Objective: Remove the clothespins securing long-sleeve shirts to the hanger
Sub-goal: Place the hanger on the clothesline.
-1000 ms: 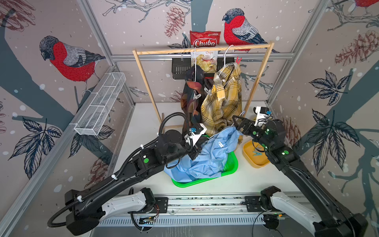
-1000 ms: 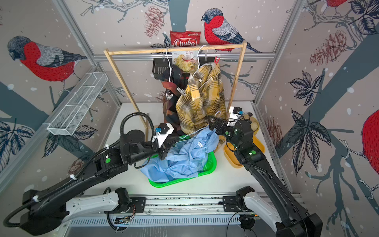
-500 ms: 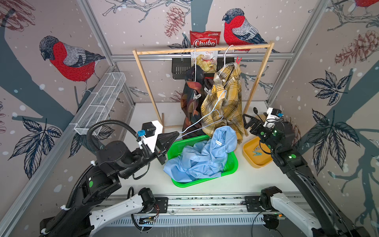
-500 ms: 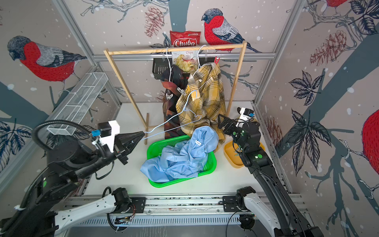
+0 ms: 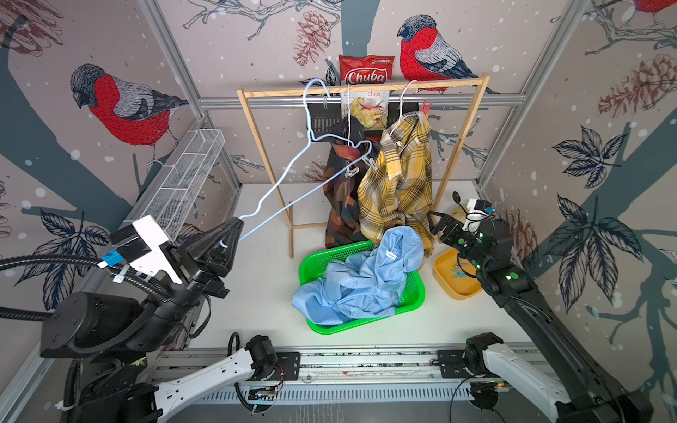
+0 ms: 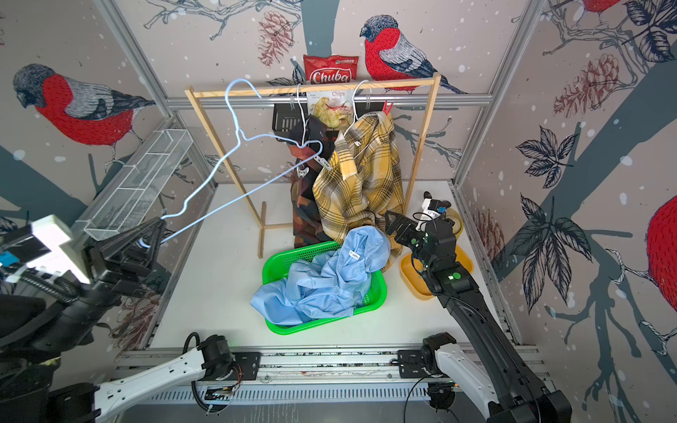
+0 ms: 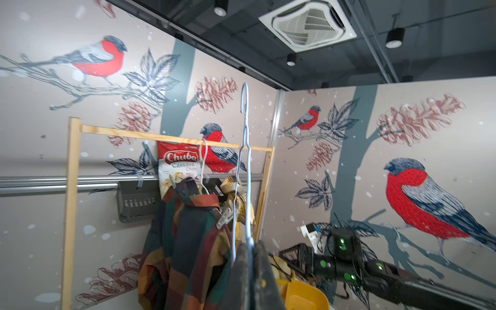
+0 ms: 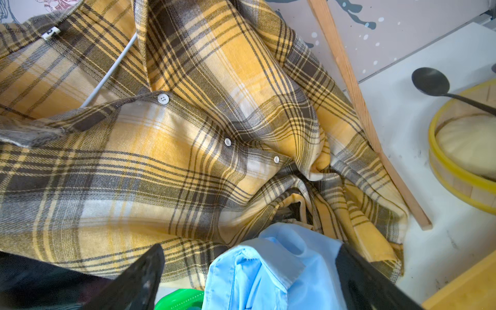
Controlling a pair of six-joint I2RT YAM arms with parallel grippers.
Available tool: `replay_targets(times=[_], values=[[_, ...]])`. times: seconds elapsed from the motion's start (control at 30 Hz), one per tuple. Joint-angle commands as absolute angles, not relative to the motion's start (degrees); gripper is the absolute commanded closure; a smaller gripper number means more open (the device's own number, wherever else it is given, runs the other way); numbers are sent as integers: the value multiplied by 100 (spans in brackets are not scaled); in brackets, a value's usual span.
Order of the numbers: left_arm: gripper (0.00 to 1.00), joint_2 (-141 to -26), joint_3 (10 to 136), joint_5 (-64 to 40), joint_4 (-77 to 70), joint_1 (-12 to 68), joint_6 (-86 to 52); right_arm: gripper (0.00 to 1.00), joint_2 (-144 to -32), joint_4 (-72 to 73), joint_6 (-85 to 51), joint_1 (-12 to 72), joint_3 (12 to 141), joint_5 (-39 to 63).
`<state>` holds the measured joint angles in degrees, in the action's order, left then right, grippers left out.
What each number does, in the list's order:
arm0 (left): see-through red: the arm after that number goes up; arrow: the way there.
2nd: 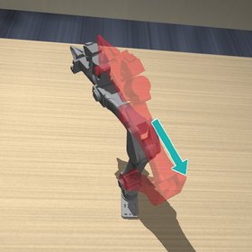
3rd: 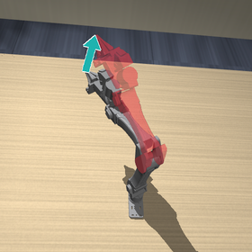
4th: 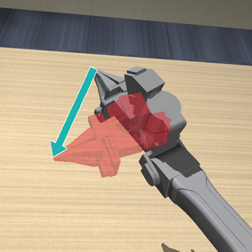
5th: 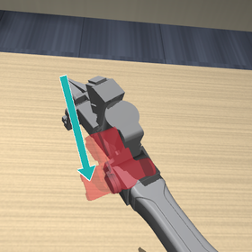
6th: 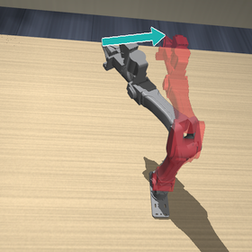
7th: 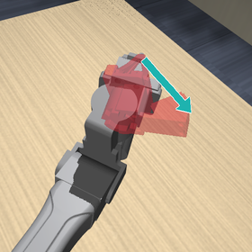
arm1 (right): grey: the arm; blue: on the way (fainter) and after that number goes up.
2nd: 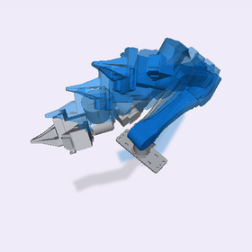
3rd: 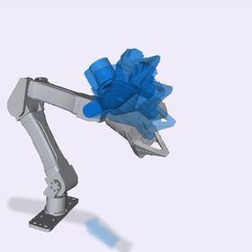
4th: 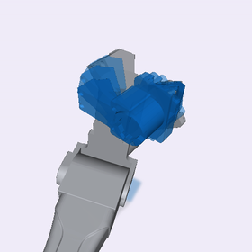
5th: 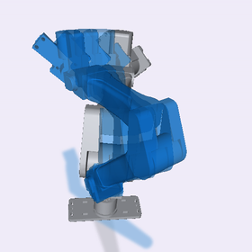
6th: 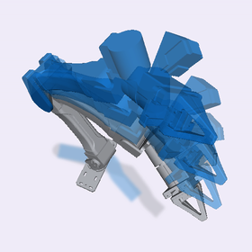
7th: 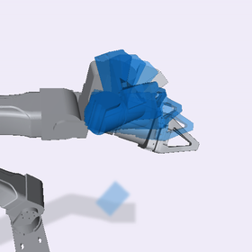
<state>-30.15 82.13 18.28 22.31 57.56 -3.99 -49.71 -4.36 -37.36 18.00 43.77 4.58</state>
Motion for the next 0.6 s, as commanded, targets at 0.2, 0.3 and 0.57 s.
replay_targets(times=[0.2, 0.3, 0.57], values=[[100, -3113, 7998, 4313, 1407, 6223, 455, 0, -4972, -214, -3711, 1815, 4171, 518], [100, -3412, 7870, 4601, 1125, 6223, 740, 0, -5034, -108, -3748, 1815, 4115, 595], [100, -4589, 7944, 5166, 37, 6214, 1479, 0, -5220, -71, -3742, 1848, 4073, 736]])
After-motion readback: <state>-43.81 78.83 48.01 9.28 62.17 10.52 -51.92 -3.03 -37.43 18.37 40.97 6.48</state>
